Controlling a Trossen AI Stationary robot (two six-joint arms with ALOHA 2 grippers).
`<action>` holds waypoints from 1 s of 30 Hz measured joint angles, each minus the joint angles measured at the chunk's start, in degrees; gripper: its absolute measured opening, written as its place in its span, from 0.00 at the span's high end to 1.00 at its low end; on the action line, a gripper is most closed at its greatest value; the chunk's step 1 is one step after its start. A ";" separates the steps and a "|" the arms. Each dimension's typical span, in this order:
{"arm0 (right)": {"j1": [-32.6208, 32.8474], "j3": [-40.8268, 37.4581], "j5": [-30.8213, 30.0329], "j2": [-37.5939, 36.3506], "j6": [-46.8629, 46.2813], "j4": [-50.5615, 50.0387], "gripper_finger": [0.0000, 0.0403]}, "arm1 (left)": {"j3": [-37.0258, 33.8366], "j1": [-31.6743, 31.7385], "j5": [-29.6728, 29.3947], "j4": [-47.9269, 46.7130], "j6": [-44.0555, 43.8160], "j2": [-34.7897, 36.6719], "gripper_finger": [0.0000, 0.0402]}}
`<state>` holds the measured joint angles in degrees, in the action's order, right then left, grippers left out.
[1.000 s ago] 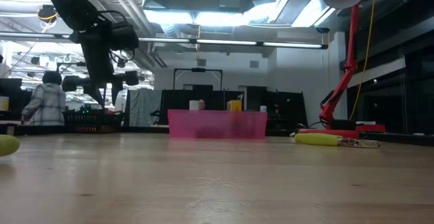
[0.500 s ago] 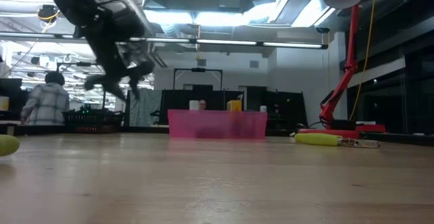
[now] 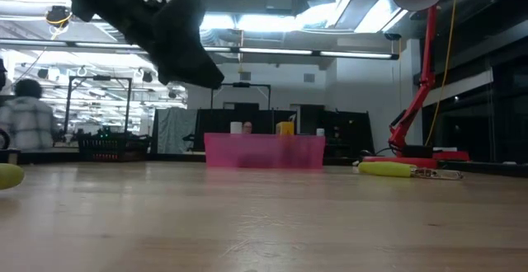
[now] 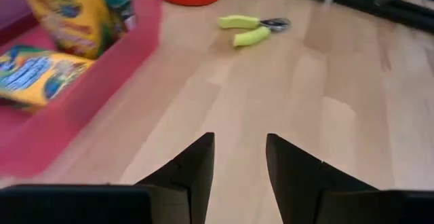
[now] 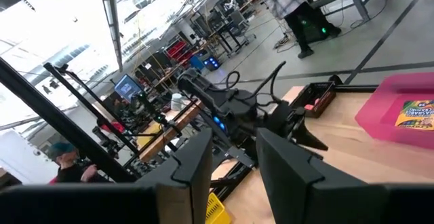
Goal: Pick & Place School Supplies
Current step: Put the green pliers into the yellow bin
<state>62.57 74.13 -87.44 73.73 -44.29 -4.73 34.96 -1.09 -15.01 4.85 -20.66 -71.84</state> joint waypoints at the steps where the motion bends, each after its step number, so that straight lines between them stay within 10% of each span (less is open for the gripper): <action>1: 0.00 0.00 0.02 0.00 0.00 0.00 0.70 | 0.14 -0.94 -0.15 0.48 0.73 -0.60 0.68; 11: -2.02 0.00 7.97 0.48 0.05 -0.29 0.70 | 1.99 -2.45 -5.60 1.68 -1.92 -2.23 0.68; 22: -34.11 0.00 64.03 1.19 -21.20 -44.16 0.74 | 2.08 1.02 -6.49 1.21 4.61 6.06 0.68; 30: -52.26 -2.21 70.47 4.87 -15.16 -60.08 0.74 | 2.08 1.13 -9.04 -8.62 4.70 14.32 0.68</action>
<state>10.31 71.92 -16.97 78.60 -59.45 -64.81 37.04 0.04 -24.05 -3.77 -15.96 -57.52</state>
